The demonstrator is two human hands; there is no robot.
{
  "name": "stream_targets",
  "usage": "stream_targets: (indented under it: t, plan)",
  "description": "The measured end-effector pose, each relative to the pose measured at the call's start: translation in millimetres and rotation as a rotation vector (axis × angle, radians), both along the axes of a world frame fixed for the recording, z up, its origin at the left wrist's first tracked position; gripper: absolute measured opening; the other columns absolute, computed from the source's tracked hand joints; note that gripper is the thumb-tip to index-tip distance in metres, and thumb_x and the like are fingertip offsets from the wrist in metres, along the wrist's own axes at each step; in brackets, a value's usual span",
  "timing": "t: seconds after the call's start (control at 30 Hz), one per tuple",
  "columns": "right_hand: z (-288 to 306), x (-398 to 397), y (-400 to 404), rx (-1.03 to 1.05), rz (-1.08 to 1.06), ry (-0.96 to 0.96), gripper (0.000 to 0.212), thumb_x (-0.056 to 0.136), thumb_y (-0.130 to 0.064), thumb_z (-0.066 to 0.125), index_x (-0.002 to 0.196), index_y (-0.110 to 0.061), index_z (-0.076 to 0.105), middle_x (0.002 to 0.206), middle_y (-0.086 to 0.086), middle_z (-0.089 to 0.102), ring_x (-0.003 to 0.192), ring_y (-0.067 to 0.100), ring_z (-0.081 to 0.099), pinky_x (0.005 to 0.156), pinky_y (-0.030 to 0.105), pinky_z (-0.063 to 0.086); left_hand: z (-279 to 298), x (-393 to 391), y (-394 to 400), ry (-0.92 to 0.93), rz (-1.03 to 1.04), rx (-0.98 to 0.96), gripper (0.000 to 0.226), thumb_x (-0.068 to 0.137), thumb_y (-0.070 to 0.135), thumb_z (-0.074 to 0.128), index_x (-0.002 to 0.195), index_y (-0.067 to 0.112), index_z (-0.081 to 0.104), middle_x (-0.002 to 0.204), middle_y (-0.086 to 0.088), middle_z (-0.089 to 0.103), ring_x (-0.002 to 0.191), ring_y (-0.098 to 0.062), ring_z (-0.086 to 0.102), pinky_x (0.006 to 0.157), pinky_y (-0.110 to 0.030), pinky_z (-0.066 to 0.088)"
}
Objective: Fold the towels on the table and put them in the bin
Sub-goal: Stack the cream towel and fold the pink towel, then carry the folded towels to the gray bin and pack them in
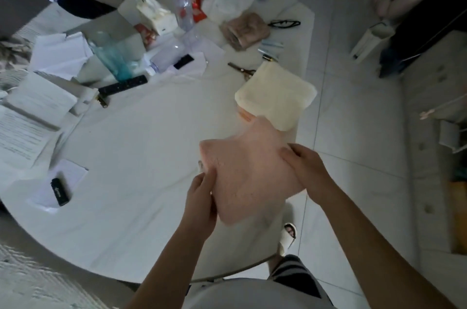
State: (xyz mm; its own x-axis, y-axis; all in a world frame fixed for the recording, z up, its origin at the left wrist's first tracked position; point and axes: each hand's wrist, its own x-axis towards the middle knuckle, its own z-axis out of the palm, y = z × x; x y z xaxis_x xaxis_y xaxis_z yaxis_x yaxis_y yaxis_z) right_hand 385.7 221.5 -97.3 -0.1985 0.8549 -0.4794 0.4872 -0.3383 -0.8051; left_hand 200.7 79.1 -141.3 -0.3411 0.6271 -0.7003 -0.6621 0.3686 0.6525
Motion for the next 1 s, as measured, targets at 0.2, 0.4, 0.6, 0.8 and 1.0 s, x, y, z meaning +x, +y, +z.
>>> stream_targets:
  t: [0.2,0.4,0.6,0.8,1.0]
  plan:
    - [20,2,182,0.186,0.12,-0.009,0.021,0.09,-0.039,0.064,0.106,-0.029,0.072,0.095,-0.012,0.07,0.084,0.006,0.064,0.068,0.025,0.047,19,21,152,0.037,0.028,0.122,0.047,0.098,0.03,0.057,0.134,0.001,0.053,0.099,-0.003,0.064,0.079,-0.018,0.063,0.052,-0.025,0.052]
    - [-34,-5,314,0.235,0.459,-0.157,0.028,0.093,-0.036,0.059,0.115,-0.02,0.068,0.101,0.0,0.067,0.094,0.022,0.062,0.084,0.037,0.049,-16,65,255,0.202,0.21,-0.094,0.041,0.095,0.032,0.063,0.129,0.01,0.055,0.118,-0.006,0.067,0.109,-0.025,0.065,0.094,-0.045,0.055]
    - [-64,-2,336,0.189,0.589,-0.109,0.042,0.079,-0.051,0.049,0.101,-0.018,0.061,0.101,0.005,0.064,0.088,0.018,0.062,0.071,0.034,0.051,-30,83,270,0.249,0.306,-0.203,0.063,0.084,0.05,0.072,0.132,0.015,0.051,0.123,-0.006,0.066,0.109,-0.025,0.067,0.097,-0.051,0.055]
    - [-81,4,361,-0.419,0.619,0.025,0.065,0.082,-0.064,0.063,0.134,-0.025,0.054,0.123,0.004,0.068,0.111,0.026,0.065,0.104,0.049,0.047,-45,86,262,-0.022,0.178,-0.159,0.105,0.065,0.075,0.07,0.144,0.013,0.042,0.136,-0.012,0.059,0.121,-0.032,0.061,0.102,-0.058,0.049]
    - [-86,2,375,-0.587,0.687,0.122,0.085,0.068,-0.077,0.065,0.136,-0.028,0.056,0.122,-0.001,0.072,0.112,0.019,0.068,0.102,0.041,0.051,-60,72,270,-0.19,0.209,0.05,0.065,0.096,0.054,0.055,0.142,0.009,0.047,0.139,-0.023,0.058,0.13,-0.042,0.054,0.111,-0.056,0.039]
